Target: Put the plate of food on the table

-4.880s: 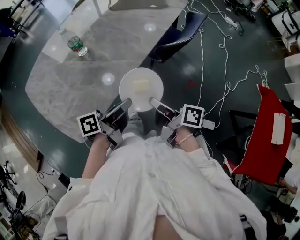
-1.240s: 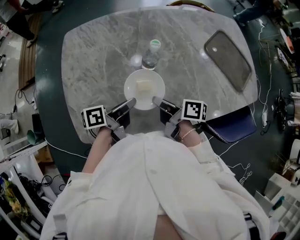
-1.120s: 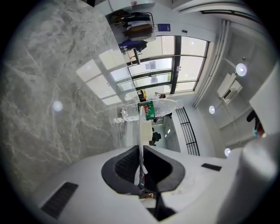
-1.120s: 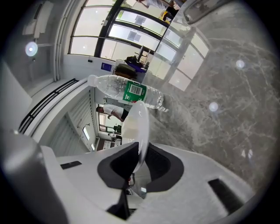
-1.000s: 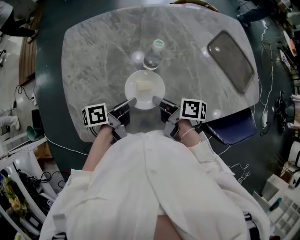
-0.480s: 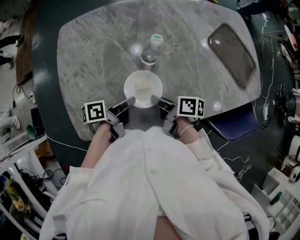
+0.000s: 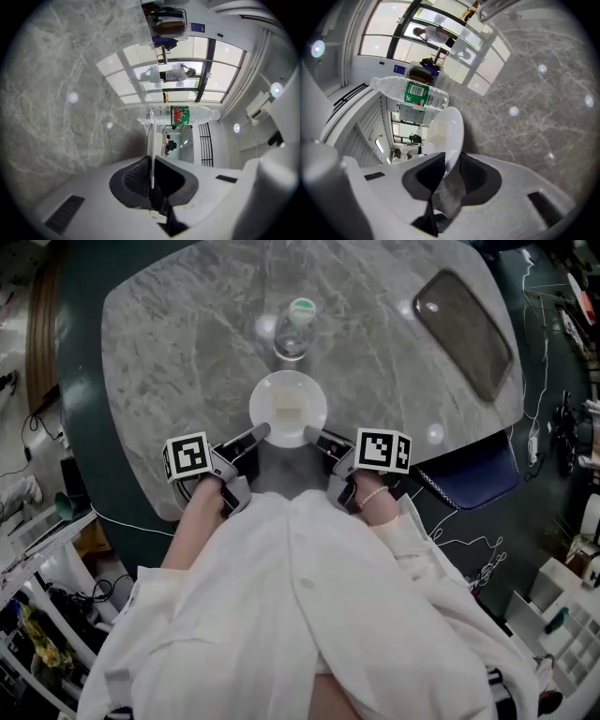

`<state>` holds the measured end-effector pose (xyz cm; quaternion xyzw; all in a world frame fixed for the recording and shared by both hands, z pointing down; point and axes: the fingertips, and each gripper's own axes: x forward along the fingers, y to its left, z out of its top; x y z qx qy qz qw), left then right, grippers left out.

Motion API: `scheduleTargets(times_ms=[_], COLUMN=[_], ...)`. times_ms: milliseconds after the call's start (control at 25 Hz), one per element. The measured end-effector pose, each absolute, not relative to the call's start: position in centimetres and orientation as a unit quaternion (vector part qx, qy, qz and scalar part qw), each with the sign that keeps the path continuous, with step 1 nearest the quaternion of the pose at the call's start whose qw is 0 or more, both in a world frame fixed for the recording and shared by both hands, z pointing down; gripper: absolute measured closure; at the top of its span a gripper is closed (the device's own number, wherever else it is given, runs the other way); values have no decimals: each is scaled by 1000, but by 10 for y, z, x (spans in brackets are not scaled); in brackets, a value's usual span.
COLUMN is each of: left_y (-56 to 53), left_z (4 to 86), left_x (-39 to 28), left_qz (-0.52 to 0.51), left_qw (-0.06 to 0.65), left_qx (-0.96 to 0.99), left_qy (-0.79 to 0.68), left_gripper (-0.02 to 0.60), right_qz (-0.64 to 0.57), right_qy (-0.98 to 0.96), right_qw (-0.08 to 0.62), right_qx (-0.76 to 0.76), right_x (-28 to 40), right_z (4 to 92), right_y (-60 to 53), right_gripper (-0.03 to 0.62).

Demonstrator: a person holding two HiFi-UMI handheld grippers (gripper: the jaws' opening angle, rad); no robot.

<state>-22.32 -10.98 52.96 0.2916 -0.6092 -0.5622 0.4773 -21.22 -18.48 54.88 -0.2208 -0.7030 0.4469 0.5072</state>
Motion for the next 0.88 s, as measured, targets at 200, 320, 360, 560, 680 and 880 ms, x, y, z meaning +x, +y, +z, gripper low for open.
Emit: scheduleTargets(times_ms=[200,320,360,560,680,880], left_y=[-104,-103,-104,-105,-106,-107], left_z=[536,535,536,539,542,549], left_x=[-229,-231,-232,-233,-233,-234], left_qz=[-583,-591,-594,-603,-597,-589], left_qw=[485,485,484,483,495,504], left_qx=[252,248,248,237,225,213], left_qy=[-601,-595,-593,-589,-589,-595], left_gripper=[554,554,555,555,554,554], right_qz=[472,486,486,484,499,499], right_qy=[-700,-694,-692,-689,-684,-679], right_qw=[499,495,496,499,492,501], right_qx=[-194,-192,-196,-207,-204,-200], right_x=[-213,-213,-214,-217,-224,-227], right_z=[550,550,550,549,549,554], right_y=[-197,-197,-195,-190,-191,-191], right_gripper=[540,540,540,540,541,542])
